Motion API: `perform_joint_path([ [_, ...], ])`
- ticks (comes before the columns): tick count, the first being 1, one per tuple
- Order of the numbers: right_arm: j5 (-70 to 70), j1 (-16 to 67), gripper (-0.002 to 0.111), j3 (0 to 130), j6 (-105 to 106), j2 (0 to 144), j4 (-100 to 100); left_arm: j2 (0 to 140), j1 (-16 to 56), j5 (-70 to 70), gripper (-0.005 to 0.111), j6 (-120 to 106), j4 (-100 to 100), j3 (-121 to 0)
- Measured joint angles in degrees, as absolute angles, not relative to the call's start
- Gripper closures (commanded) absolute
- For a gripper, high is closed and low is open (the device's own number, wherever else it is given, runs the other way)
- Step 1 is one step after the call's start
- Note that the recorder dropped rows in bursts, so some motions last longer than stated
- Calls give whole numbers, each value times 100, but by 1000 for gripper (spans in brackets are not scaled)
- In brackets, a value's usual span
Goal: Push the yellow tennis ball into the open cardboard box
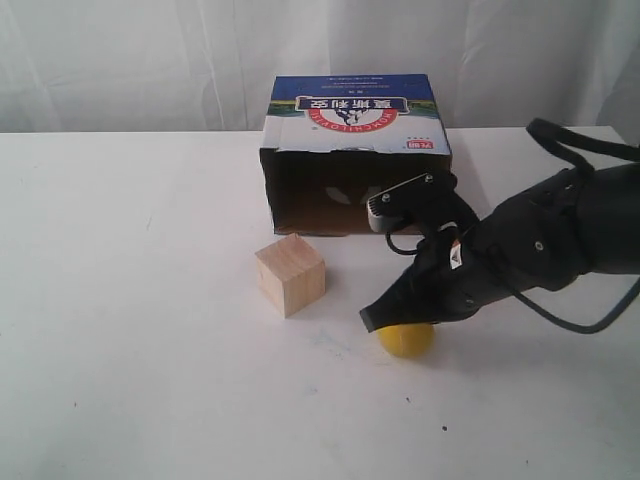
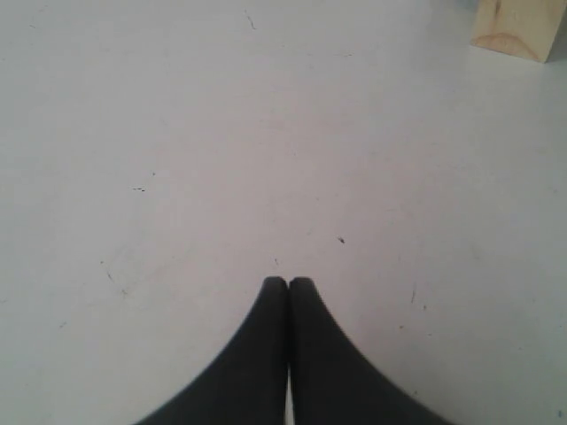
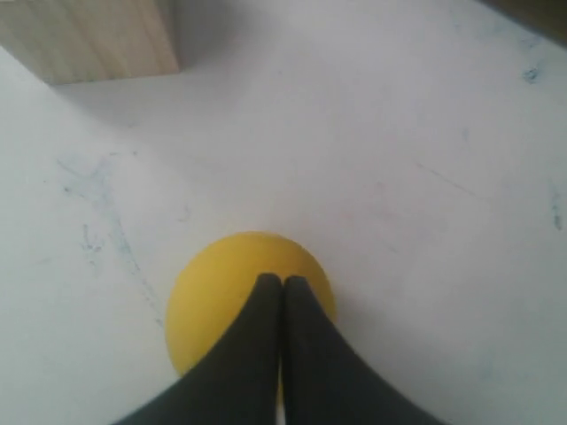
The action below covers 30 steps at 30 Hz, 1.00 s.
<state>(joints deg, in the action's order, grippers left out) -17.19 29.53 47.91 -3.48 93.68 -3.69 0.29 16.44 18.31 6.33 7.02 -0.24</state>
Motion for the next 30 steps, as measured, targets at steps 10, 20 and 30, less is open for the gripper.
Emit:
perform_joint_path([
  [10, -2154, 2541, 108, 5495, -348, 9398, -693, 29, 1644, 1831, 107, 633, 702, -24],
  [20, -3128, 2531, 108, 5477, -489, 9122, -740, 29, 1644, 1831, 107, 633, 702, -24],
  [30, -3118, 2454, 108, 5221, -693, 9417, -1161, 29, 1644, 1831, 107, 633, 702, -24],
])
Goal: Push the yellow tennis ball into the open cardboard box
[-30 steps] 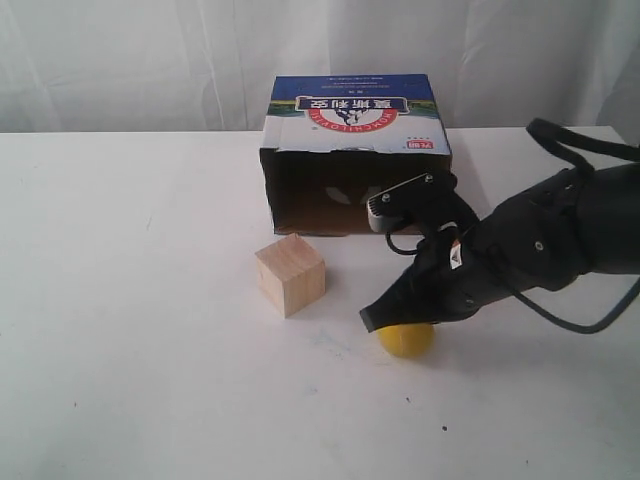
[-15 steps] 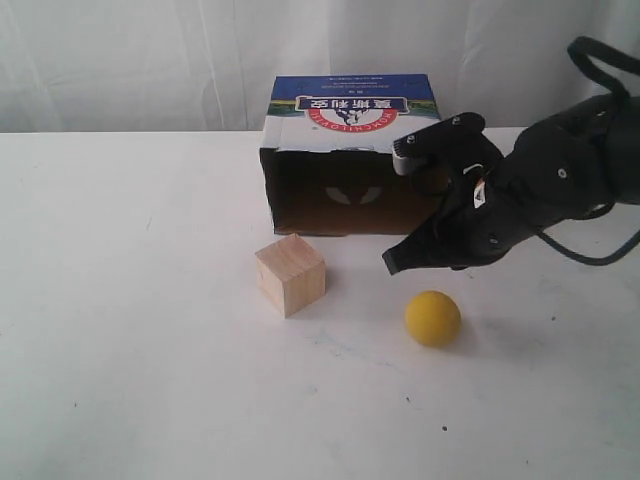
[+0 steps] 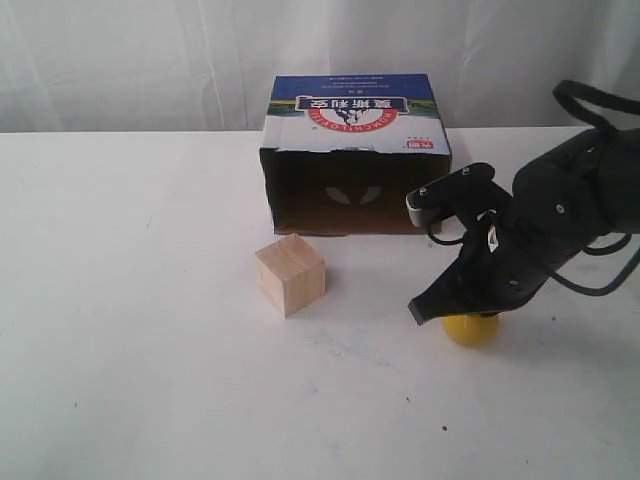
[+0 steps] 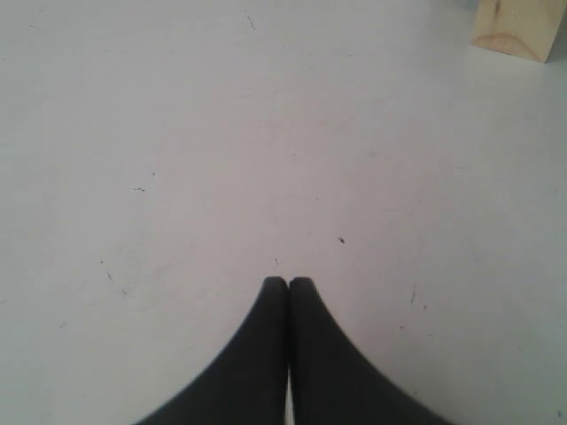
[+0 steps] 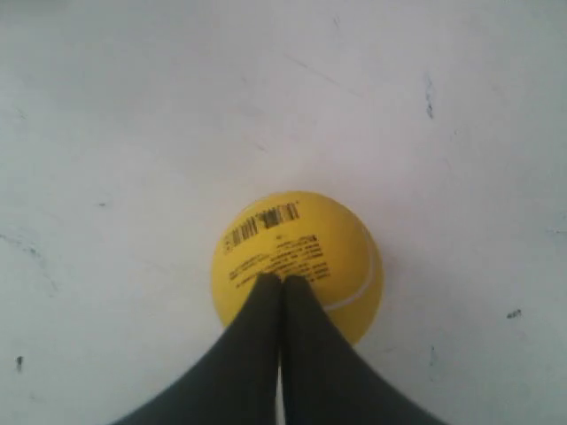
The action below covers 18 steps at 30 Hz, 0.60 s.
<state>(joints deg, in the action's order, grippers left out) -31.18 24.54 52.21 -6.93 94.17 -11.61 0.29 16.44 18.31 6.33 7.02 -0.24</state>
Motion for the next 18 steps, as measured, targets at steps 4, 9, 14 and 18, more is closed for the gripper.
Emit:
perform_joint_path([
  [4, -3005, 2423, 108, 5239, -768, 9560, -1342, 29, 1644, 1831, 107, 633, 702, -24],
  [9, -2856, 2410, 108, 5254, -789, 9573, -1393, 29, 1644, 1831, 107, 633, 702, -24],
  [14, -2675, 2410, 108, 5254, -789, 9586, -1404, 29, 1644, 1831, 107, 633, 702, -24],
  [18, -2437, 2410, 108, 5276, -789, 9649, -1404, 29, 1644, 1831, 107, 633, 702, -24],
])
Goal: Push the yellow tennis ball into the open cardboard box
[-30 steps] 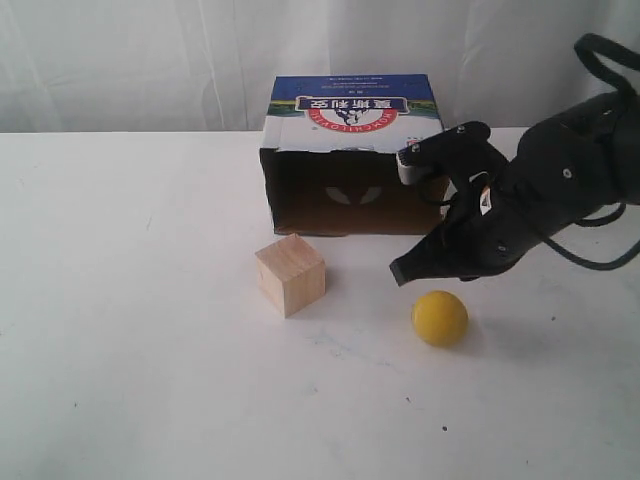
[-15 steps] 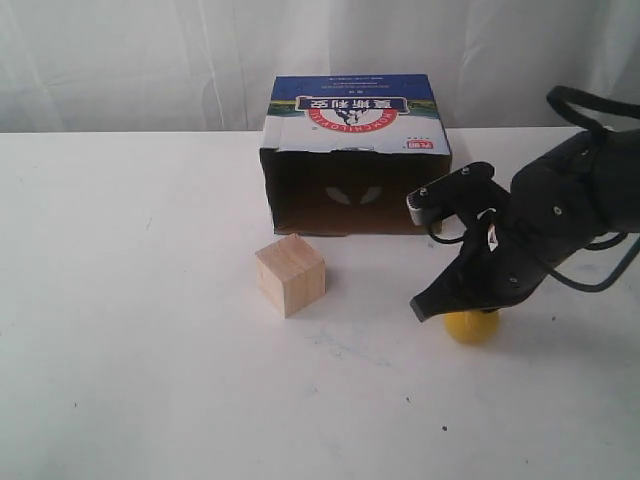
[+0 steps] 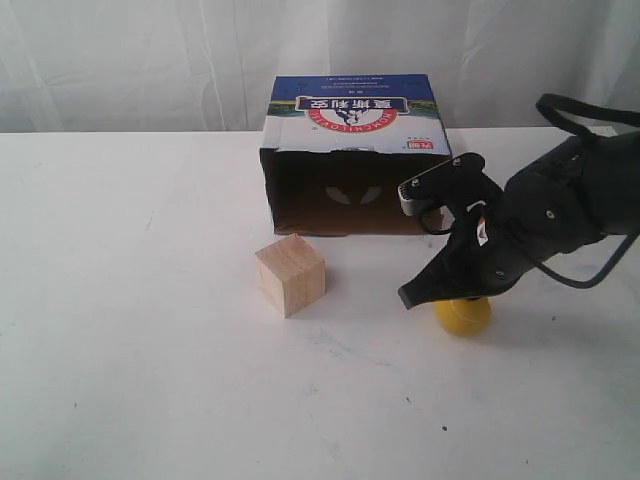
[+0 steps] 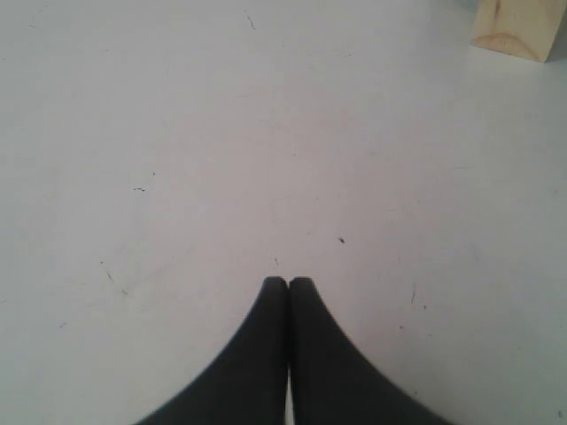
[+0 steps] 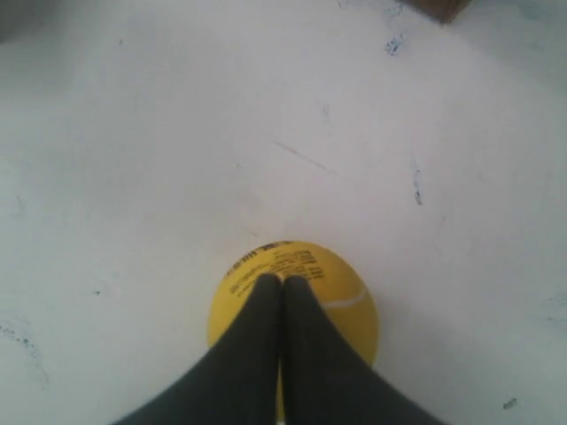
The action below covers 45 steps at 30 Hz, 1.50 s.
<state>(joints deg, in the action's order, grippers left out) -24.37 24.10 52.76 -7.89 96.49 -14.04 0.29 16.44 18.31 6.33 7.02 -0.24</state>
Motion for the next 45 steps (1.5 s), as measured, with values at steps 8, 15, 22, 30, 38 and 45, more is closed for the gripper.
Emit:
perform_joint_path([
  [8, -2671, 2410, 108, 5805, -789, 9815, -1486, 29, 1644, 1831, 107, 633, 702, -24],
  [15, -3311, 2398, 108, 5952, -858, 9389, -1726, 29, 1644, 1831, 107, 633, 702, -24],
  [22, -3665, 2398, 108, 5762, -894, 9194, -1686, 29, 1644, 1831, 107, 633, 702, -24],
  [30, -3196, 2398, 108, 5298, -894, 9546, -1515, 29, 1644, 1831, 107, 633, 702, -24],
  [38, -2933, 2457, 108, 7596, -797, 10006, -2186, 29, 1644, 1831, 107, 633, 702, -24],
  [45, -3505, 2838, 108, 7726, -885, 8747, -2574, 29, 1644, 1831, 107, 633, 702, -24],
])
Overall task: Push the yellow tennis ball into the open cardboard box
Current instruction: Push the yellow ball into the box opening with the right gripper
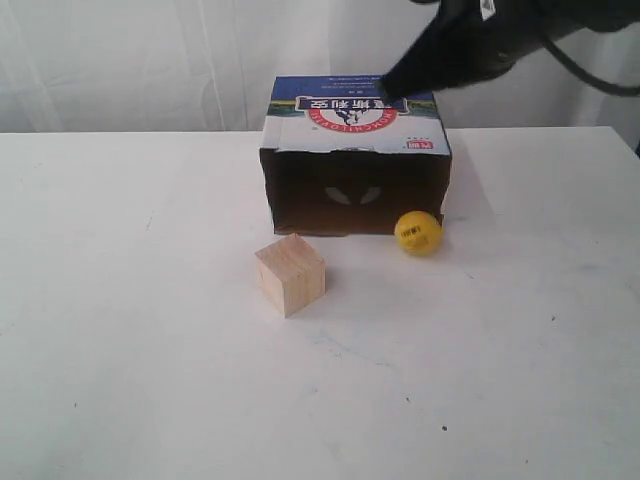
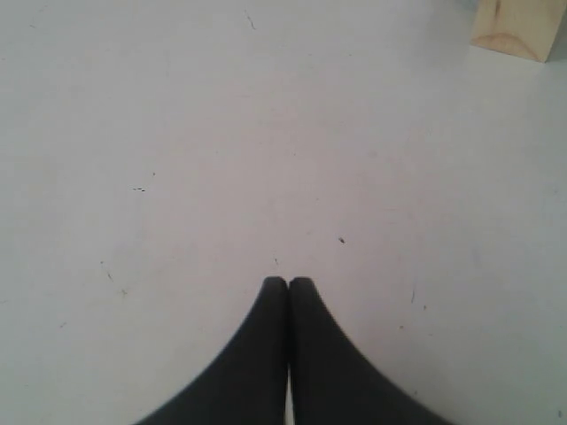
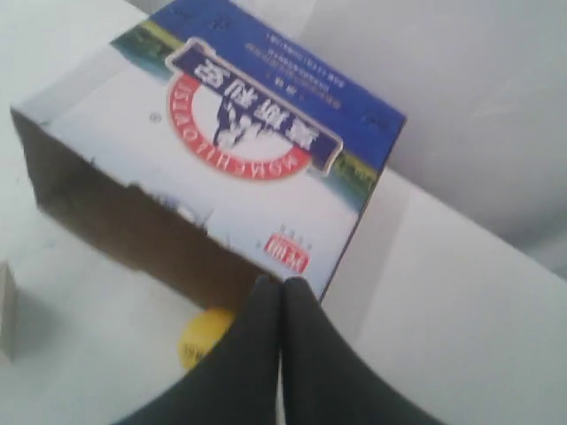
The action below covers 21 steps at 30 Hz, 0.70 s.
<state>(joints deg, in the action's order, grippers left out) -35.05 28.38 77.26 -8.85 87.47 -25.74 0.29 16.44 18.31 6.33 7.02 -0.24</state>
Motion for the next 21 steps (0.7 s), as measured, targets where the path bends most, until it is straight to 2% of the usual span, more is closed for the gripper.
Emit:
perform_joint_path([
  [8, -3479, 2915, 108, 6322, -1158, 8355, -2472, 29, 1644, 1831, 107, 633, 702, -24],
  [21, -2985, 2915, 108, 5506, -1389, 8346, -2296, 29, 1644, 1831, 107, 633, 702, -24],
])
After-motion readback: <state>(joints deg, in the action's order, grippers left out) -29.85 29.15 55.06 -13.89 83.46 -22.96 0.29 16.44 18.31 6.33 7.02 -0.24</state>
